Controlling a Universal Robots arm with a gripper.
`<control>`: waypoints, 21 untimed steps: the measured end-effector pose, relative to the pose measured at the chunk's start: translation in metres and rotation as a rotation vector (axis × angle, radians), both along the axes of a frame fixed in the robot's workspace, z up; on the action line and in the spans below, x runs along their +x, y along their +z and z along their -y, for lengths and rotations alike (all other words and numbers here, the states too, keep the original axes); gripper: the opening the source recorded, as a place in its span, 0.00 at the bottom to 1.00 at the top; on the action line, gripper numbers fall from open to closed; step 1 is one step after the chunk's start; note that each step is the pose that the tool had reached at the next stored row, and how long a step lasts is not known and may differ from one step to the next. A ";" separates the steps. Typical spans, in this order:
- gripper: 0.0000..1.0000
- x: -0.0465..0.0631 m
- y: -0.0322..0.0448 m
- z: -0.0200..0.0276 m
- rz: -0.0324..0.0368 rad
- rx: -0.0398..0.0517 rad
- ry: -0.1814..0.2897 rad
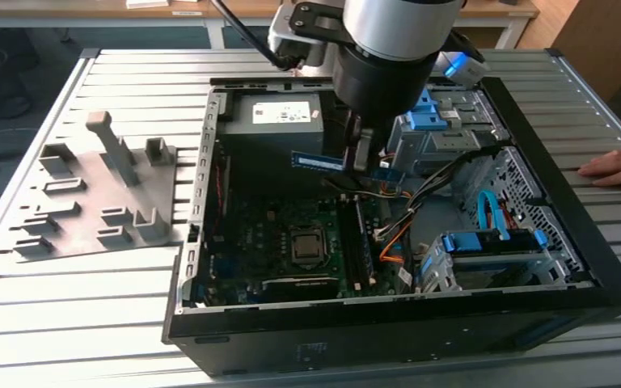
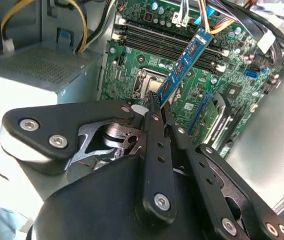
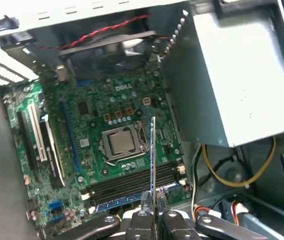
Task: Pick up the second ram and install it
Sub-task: 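Insert the second ram into the second slot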
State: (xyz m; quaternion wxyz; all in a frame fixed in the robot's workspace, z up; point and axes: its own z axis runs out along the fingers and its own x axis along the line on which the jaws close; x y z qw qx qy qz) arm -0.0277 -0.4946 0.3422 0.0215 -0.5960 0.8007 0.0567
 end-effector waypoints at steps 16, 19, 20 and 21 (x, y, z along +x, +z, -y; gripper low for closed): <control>0.14 0.000 -0.0035 0.0000 0.0000 0.0000 -0.276; 0.14 0.000 -0.0041 0.0000 0.0000 0.0000 -0.327; 0.14 0.000 -0.0042 0.0000 0.0000 0.0000 -0.343; 0.14 0.000 -0.0044 0.0000 0.0000 -0.0001 -0.359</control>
